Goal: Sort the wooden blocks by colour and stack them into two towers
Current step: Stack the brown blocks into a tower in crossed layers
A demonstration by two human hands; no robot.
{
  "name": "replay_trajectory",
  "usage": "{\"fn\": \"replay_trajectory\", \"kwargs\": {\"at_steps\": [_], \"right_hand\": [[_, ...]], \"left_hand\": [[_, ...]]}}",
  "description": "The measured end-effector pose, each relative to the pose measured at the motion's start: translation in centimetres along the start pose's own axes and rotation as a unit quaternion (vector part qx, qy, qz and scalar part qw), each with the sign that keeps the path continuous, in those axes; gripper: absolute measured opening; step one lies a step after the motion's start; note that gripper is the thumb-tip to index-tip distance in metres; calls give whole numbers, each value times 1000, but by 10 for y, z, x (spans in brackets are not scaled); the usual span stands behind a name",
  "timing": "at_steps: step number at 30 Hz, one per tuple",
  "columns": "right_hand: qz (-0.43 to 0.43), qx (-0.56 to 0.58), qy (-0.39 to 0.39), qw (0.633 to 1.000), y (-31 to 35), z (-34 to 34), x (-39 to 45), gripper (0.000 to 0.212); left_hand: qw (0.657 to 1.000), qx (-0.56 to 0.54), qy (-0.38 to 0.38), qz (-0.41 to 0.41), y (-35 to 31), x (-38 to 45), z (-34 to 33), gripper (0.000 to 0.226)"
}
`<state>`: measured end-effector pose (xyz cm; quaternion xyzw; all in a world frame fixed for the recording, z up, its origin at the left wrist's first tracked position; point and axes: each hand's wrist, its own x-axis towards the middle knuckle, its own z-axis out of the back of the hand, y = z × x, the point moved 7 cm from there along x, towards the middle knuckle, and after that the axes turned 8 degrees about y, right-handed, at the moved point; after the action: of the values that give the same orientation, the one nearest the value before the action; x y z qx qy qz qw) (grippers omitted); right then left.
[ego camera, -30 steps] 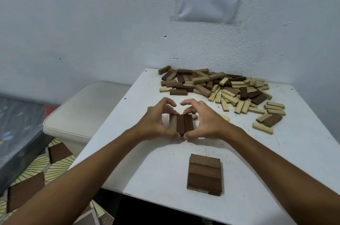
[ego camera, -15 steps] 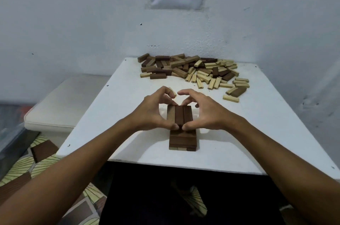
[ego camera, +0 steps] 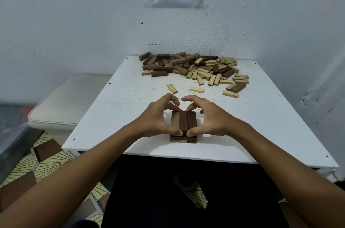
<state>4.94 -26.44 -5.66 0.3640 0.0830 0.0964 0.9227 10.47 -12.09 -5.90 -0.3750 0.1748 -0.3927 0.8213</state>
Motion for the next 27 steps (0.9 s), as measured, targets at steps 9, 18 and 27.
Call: {"fn": "replay_trajectory", "kwargs": {"at_steps": [9,18,27], "right_hand": [[-7,-1,3,1000,-5,-3,-1,92],[-4,-1,4,1000,-6,-5,-3,92],[-2,-3,3,1000,-8,-7,-2,91]], "left_hand": [[1000,-9,1,-2,-3,-4,-5,68],[1000,-15,5,-9,-6,-6,-7,69],[1000,-18,12,-10,-5,-6,-9,69]]}}
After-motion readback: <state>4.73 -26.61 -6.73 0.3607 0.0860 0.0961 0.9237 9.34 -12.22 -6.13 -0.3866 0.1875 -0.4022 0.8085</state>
